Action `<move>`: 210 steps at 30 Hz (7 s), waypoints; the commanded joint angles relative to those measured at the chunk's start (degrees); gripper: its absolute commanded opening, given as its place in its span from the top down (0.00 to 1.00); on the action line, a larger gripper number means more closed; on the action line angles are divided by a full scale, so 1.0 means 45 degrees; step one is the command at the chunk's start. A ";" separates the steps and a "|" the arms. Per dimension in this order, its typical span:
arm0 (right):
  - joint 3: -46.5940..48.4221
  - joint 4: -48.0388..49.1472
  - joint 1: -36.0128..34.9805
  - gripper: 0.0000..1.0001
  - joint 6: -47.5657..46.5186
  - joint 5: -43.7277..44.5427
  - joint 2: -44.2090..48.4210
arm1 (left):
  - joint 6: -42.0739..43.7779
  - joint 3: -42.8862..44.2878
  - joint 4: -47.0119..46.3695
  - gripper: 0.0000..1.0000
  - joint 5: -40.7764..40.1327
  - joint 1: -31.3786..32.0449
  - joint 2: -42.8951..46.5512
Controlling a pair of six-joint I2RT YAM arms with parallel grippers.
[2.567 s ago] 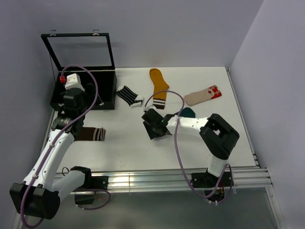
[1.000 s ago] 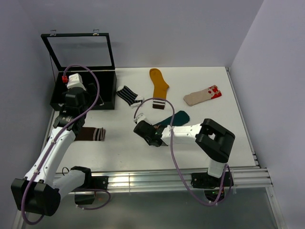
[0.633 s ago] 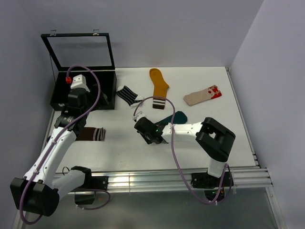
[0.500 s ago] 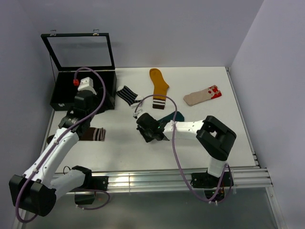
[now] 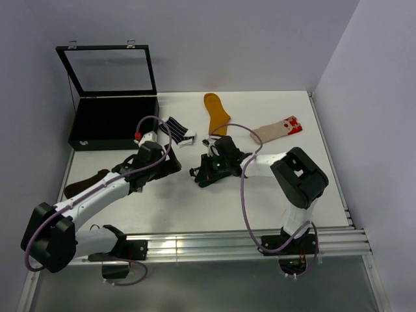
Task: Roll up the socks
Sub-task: Roll the sock at the center of the board.
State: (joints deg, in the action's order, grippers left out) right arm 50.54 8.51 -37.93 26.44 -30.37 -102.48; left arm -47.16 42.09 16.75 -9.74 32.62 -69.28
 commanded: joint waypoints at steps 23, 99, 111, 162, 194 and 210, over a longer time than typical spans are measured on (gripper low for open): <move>-0.1681 0.5490 0.2238 1.00 0.4613 -0.4384 -0.3067 | -0.0830 0.0157 -0.1360 0.35 0.1869 0.0134 -0.2590; -0.0605 -0.1111 -0.0496 0.78 -0.0680 0.4346 0.1523 | -0.0615 0.3304 -0.0188 0.83 0.2359 0.0700 -0.7789; -0.0821 -0.1385 -0.0847 0.77 -0.1478 0.5303 0.2536 | -0.0419 0.3499 -0.0129 0.83 0.2222 0.0875 -0.7672; -0.0509 -0.2340 -0.3836 0.62 -0.2459 1.0323 0.0332 | -0.0282 0.3968 0.0359 0.83 0.1345 0.1129 -0.7165; -0.5059 0.3476 0.1745 1.00 0.2345 -0.0318 0.1154 | -0.3642 0.1506 -0.2590 0.37 0.1205 0.1129 -0.3627; -0.6525 0.6643 0.3937 1.00 0.4946 -0.2235 -0.0586 | -0.3485 0.2463 -0.3352 0.41 0.2301 0.1891 -0.5601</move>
State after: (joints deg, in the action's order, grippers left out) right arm 23.55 43.83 -20.86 49.19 -43.00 -102.32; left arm -62.70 50.02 4.51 -0.97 40.21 -93.36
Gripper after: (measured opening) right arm 0.035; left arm 0.596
